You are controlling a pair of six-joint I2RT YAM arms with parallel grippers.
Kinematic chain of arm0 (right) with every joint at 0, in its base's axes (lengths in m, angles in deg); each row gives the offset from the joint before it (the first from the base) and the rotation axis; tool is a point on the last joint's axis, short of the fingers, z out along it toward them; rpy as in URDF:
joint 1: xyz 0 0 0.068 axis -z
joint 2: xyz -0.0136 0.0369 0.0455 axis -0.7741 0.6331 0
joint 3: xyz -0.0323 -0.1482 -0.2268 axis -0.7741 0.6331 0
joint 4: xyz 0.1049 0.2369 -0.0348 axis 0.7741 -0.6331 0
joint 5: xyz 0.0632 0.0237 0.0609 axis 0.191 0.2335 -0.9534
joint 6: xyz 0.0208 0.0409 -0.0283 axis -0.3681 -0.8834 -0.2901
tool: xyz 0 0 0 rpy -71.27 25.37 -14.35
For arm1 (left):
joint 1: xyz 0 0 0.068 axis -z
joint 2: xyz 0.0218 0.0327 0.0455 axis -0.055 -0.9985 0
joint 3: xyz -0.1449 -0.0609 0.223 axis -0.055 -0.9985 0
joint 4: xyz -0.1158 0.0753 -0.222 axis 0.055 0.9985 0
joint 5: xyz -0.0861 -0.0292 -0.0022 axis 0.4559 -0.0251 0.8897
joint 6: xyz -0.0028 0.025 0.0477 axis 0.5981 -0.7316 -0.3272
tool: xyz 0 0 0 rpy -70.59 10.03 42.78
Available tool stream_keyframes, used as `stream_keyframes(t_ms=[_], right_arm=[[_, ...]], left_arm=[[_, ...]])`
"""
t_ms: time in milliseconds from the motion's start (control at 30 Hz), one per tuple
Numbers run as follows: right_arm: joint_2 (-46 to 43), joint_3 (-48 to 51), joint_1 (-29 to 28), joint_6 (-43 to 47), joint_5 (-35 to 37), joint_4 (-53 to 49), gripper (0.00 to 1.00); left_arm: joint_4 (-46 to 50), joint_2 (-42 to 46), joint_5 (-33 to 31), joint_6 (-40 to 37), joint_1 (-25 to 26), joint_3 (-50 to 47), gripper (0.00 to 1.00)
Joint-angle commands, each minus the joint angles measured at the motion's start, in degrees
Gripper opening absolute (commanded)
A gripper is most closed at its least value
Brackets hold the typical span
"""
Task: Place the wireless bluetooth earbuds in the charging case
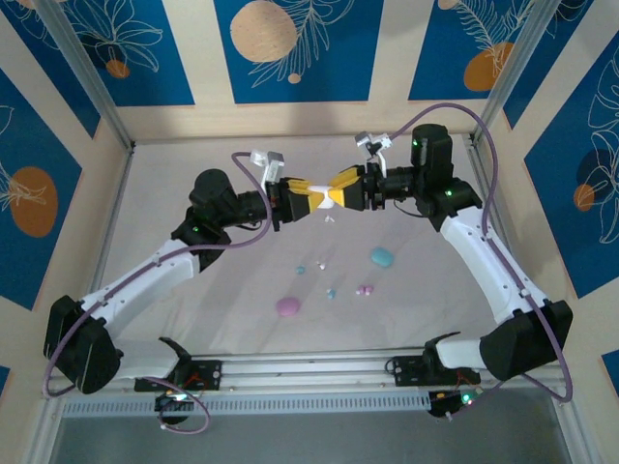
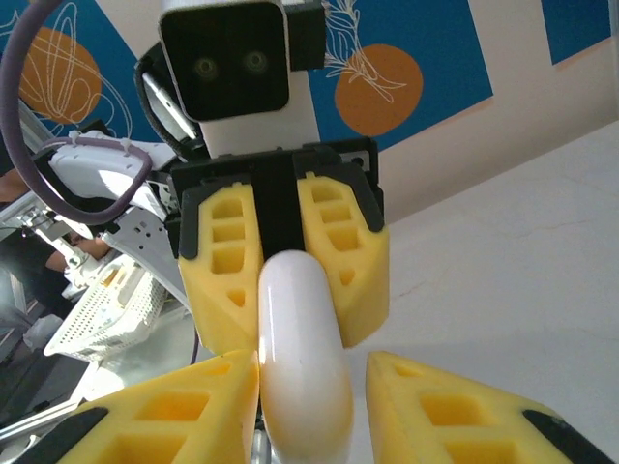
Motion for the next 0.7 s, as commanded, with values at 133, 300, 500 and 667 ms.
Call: stream_keyframes(t_ms=[133, 300, 500, 667], right_arm=[[0.9, -2.5, -0.7, 3.4, -4.3, -3.2, 0.36], [1.0, -2.8, -0.3, 6.6, -4.0, -7.0, 0.37], [1.4, -2.9, -0.2, 7.1, -4.7, -7.6, 0.35], [1.5, -3.2, -0.2, 6.1, -4.8, -6.5, 0.26]], left_arm=[[-3.5, -0.3, 1.5, 2.1, 0.0, 0.8, 0.12], [-4.0, -0.2, 1.5, 2.6, -0.1, 0.8, 0.12], [-4.5, -0.4, 1.7, 2.8, 0.0, 0.8, 0.12], [-4.7, -0.7, 2.0, 3.0, 0.0, 0.9, 0.12]])
